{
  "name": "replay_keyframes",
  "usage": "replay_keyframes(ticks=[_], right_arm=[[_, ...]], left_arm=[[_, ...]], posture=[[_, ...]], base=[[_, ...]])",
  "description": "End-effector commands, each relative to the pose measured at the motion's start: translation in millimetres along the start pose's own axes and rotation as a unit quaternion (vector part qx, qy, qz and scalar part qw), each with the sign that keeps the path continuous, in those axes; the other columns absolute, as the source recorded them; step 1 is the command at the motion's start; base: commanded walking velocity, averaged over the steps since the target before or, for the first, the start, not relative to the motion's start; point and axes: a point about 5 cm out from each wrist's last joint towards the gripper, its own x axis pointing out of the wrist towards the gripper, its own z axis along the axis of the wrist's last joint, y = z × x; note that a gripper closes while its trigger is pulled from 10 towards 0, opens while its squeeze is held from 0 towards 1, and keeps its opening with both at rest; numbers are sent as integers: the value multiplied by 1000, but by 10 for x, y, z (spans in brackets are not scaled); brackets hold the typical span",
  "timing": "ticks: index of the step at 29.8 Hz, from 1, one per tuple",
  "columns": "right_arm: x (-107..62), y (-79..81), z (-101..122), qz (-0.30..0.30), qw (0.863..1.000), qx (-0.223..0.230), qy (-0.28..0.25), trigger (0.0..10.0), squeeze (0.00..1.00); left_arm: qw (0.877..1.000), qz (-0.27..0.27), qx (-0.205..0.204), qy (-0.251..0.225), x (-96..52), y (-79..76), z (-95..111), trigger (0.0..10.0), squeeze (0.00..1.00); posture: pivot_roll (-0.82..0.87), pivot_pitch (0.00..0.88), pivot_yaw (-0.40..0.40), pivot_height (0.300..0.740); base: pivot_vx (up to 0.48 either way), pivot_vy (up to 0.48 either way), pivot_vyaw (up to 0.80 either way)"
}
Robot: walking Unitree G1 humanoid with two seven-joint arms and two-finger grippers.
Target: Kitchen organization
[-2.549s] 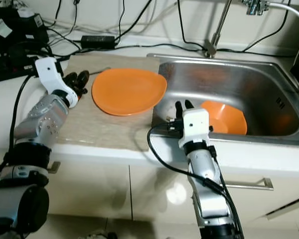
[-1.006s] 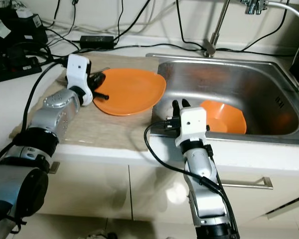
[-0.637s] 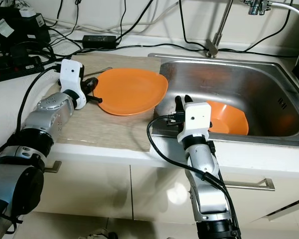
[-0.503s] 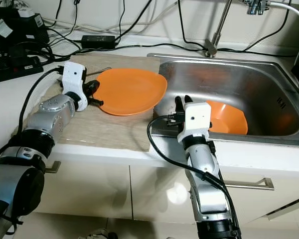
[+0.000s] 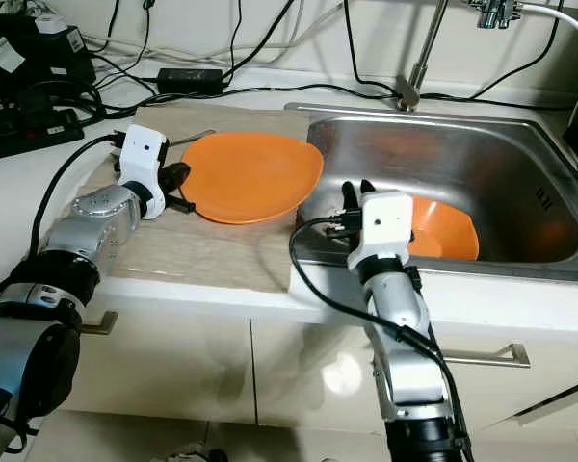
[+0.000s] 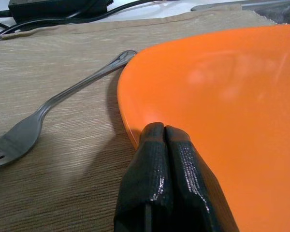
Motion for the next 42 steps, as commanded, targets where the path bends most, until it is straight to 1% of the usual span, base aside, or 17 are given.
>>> replay_keyframes(ticks=[1,8,14,16,19,20,22,23,24,29,31,36,38,41,42], right_arm=[[15,-35,-29,-4,1000,1,10,10000,0],[36,-49,-26,-4,1000,0,11,10000,0],[94,-139,-25,-12,1000,6,14,10000,0],[133,-189,-26,-18,1000,14,16,10000,0],[182,-238,-17,-21,1000,13,15,10000,0],[242,-275,-6,-23,999,17,15,10000,0],[297,-301,13,-24,999,20,12,10000,0],[297,-301,13,-24,999,20,12,10000,0],[354,-320,47,-23,1000,20,7,10000,0],[435,-314,77,-18,1000,20,0,10000,0],[498,-278,97,-11,1000,27,-4,10000,0],[585,-211,78,2,999,53,-2,10000,0],[625,-181,63,5,997,80,4,10000,0],[704,-147,3,14,988,153,24,10000,0],[729,-144,-18,15,985,171,31,10000,0]], left_arm=[[1000,1,-1,24,-30,31,-119,10000,0],[999,-1,13,31,-66,79,-146,10000,0],[999,-4,23,44,-128,128,-232,10000,0],[999,-3,23,47,-145,135,-269,10000,0],[999,-4,23,49,-155,132,-290,10000,0],[999,-4,22,49,-158,125,-295,10000,0],[999,-5,20,49,-163,118,-298,10000,0],[999,-5,20,49,-163,118,-298,10000,0],[999,-8,20,47,-169,107,-303,10000,0],[999,-16,20,45,-187,80,-313,10000,0],[999,-24,21,42,-211,62,-318,10000,0],[998,-24,17,47,-261,69,-387,10000,0],[998,-24,16,49,-279,67,-418,10000,0],[998,-27,15,49,-302,56,-437,10000,0],[998,-28,14,48,-308,51,-440,10000,0]], posture=[[-21,0,-8,740],[-15,0,-10,740],[-6,0,-9,740],[-1,0,-11,740],[2,2,-13,740],[6,3,-17,740],[8,3,-18,740],[8,3,-18,740],[8,2,-21,740],[11,2,-21,740],[18,2,-22,740],[26,5,-23,740],[30,5,-25,740],[35,7,-30,740],[38,8,-30,740]], base=[[0,0,0],[0,0,0],[0,0,0],[0,0,0],[0,0,0],[0,0,0],[0,0,0],[0,0,0],[0,0,0],[0,0,0],[0,0,0],[0,0,0],[0,0,0],[0,0,0],[0,0,0]])
